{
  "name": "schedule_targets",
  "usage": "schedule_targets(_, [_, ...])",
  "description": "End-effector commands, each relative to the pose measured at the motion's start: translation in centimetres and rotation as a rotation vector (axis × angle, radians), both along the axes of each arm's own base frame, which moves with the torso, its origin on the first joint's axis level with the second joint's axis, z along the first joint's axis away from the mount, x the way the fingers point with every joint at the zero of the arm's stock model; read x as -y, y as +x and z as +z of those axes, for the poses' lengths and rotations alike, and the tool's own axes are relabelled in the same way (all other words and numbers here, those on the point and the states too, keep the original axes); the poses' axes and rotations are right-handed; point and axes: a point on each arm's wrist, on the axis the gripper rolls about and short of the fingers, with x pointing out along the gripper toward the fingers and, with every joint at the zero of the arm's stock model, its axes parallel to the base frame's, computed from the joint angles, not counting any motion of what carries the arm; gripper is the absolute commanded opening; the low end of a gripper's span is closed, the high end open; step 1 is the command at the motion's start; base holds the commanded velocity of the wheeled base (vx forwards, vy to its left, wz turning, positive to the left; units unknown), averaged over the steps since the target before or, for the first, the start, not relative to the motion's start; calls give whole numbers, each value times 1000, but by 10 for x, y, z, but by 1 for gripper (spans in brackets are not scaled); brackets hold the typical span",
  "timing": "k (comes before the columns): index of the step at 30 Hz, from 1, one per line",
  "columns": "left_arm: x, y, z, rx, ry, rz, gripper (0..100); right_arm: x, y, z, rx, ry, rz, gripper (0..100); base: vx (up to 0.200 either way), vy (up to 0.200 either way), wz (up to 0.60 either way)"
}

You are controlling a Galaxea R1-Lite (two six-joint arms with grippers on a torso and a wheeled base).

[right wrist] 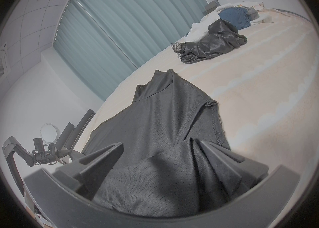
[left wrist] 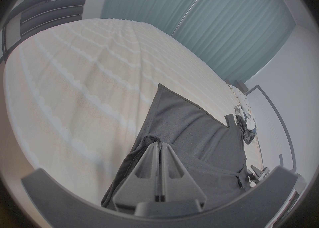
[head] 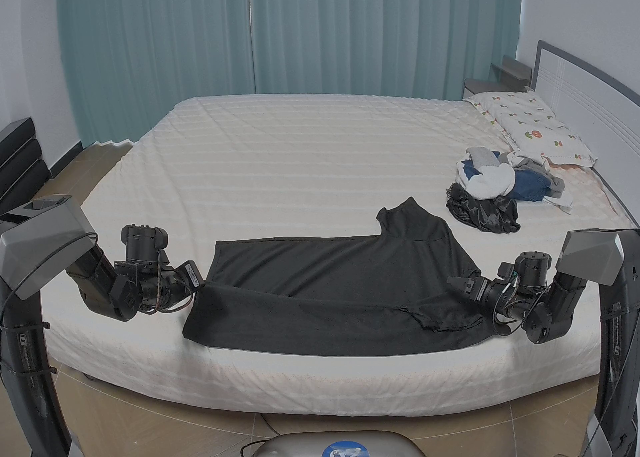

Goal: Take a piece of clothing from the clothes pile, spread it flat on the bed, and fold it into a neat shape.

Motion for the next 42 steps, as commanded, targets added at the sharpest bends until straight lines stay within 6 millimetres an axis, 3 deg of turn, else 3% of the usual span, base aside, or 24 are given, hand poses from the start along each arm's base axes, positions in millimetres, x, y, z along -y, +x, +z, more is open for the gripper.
schedule_targets(1, [0,0,0,1,-1,1,0,0,0,-5,-10,0,0,0,0,0,0])
schedule_targets(15, [-1,-5,12,19,-2,2,0,13,-12,19,50,21,-21,0,0,0,0])
schedule_targets(25, [-3,-23,31,42,2,-4,0,19,-44,43,122,56,35,0,0,0,0])
schedule_targets(28, [-4,-30,36,44,2,-7,0,20,-62,55,138,99,62,0,0,0,0])
schedule_targets(42, [-10,-47,46,20,28,-36,0,49,-95,86,169,168,162,0,0,0,0])
